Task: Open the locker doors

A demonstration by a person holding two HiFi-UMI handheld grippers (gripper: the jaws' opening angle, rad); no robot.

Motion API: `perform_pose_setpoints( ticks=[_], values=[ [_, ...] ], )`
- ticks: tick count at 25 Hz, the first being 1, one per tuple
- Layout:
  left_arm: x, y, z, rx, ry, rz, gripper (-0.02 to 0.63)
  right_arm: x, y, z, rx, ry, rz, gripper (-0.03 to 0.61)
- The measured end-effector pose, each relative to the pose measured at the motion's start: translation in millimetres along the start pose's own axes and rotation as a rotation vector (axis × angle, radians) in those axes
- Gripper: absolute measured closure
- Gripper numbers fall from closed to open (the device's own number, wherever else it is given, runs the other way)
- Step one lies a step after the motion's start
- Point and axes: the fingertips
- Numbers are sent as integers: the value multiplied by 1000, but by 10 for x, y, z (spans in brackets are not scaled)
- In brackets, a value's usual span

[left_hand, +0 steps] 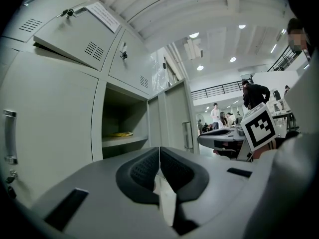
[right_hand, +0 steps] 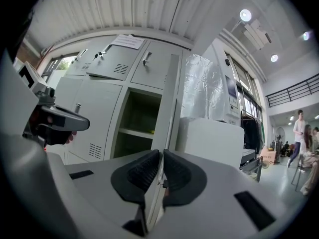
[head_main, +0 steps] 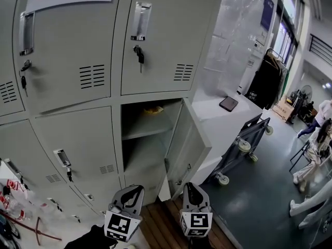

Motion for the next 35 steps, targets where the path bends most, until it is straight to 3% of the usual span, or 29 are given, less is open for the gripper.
perform_pose_setpoints(
  ticks=[20,35],
  values=[
    [-46,433,-260,-11,5,29,588,-215,224,-1025,-137,39,30,563],
    [-6,509,-387,21,7,34,588,-98,225,-1246,-116,61,-9,561]
  ],
)
Point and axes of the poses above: the fingertips, and each gripper's own axes: y forward along the fingers, z to its left, x out of its top, and after that the axes turned 7 degrees about -x, right-handed
